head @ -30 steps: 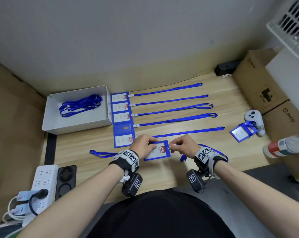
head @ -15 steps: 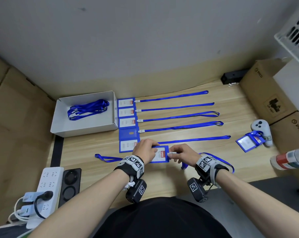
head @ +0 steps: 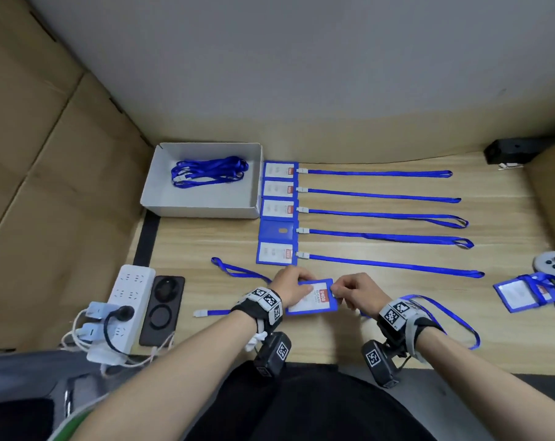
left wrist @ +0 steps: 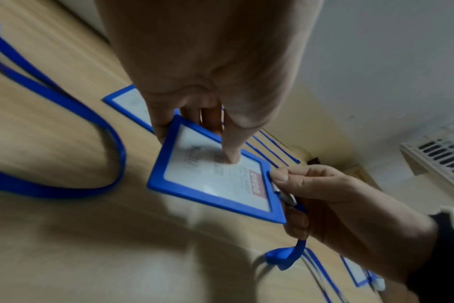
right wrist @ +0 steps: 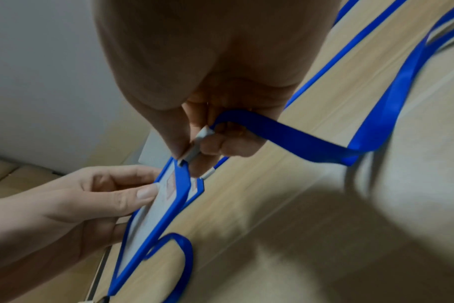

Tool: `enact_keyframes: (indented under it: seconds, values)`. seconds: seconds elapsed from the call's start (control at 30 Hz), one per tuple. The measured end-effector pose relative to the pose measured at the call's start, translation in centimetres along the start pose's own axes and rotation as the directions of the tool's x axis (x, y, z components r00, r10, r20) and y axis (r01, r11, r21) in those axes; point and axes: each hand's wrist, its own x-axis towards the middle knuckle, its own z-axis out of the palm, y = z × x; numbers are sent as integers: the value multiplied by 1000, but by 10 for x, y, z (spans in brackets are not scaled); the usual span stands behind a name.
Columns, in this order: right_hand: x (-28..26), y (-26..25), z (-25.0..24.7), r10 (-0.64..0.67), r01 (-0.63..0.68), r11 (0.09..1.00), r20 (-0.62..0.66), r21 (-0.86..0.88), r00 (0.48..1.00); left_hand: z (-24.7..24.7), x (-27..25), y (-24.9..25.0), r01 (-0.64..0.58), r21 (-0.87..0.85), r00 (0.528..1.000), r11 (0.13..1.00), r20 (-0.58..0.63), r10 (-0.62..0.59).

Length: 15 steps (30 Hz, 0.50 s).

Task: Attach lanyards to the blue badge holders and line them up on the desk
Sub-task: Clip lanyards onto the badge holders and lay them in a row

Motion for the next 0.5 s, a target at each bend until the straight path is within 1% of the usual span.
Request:
enact_keyframes:
  seconds: [0.1,0.17,0.23,0.3,0.4,0.5]
  values:
    - [12,9,10,38,-43,997,-74,-62,997,5,-3,-21,25,10,995,1000,-98,-24]
    - [23,16,11,45,-57,993,-117,-102,992,1,-5,-36,98,75,984,992,-154,-85]
    - [33,19,13,55,-74,987,-134,-145,989,-4,-8,-55,182,128,976,975,-149,-162]
    - [41,16,18,54,-77,984,-146,-161,988,-7,-14,-74,225,156,971,962,-123,-207]
    - [52,15,29,59,-85,984,-162,-154,985,-9,-25,-96,250,194,964,948,-137,-227]
    - [63,15,47,50,-71,979,-114,-190,992,-11,-33,-109,272,211,959,939,-146,-244]
